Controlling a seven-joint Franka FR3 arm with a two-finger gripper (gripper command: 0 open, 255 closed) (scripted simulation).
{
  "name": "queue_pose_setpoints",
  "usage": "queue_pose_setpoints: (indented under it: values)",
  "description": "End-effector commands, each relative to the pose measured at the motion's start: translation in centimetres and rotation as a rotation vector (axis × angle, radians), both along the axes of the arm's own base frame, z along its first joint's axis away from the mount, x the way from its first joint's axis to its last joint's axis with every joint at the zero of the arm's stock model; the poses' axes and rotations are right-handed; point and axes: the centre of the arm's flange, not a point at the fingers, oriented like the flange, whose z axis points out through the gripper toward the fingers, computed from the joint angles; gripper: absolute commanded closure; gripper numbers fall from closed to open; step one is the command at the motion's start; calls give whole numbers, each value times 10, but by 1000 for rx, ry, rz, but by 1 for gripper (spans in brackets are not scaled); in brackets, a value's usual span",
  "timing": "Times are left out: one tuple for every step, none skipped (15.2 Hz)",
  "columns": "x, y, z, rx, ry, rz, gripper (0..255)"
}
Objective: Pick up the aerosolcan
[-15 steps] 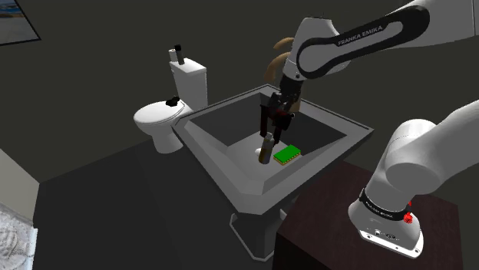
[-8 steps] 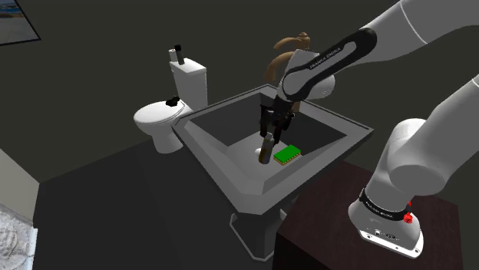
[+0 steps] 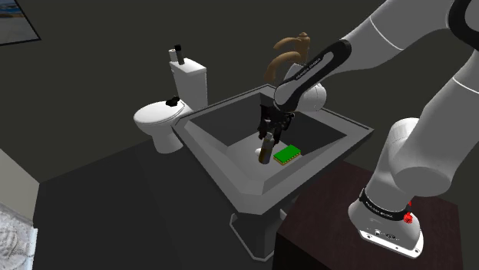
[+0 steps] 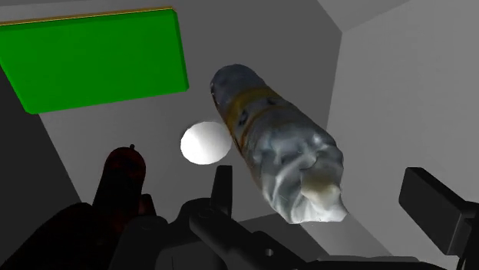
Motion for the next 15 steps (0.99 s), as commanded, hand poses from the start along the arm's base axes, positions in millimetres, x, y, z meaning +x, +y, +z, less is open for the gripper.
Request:
queue_pose_setpoints:
  values:
    - [-2,-5,-14,-2,12,-13,0]
    - [-2,-5,-14,-2,12,-13,0]
    - [-2,-5,-14,-2,11,-13,255]
    - [-4,-3,-15,-2,12,-13,255]
    - [-4,-5,-13,-2,11,-13,255]
    - [-3,-5,-13,-2,11,-13,255]
    - [-4,-5,-13,-2,11,-13,255]
    - [-4,-5,-13,-2,11,-13,255]
    - [-3,-6,-12,-2,11,-13,255]
    - [-3,-6,-13,-2,11,-13,255]
    - [-3,-5,-12,-2,11,-13,255]
    - [-2,-5,-14,-2,12,-13,255]
    - [-2,-5,-9,-2,12,-13,255]
    - [-2,-5,-4,-2,12,-13,255]
    - [-2,-5,2,-2,12,-13,255]
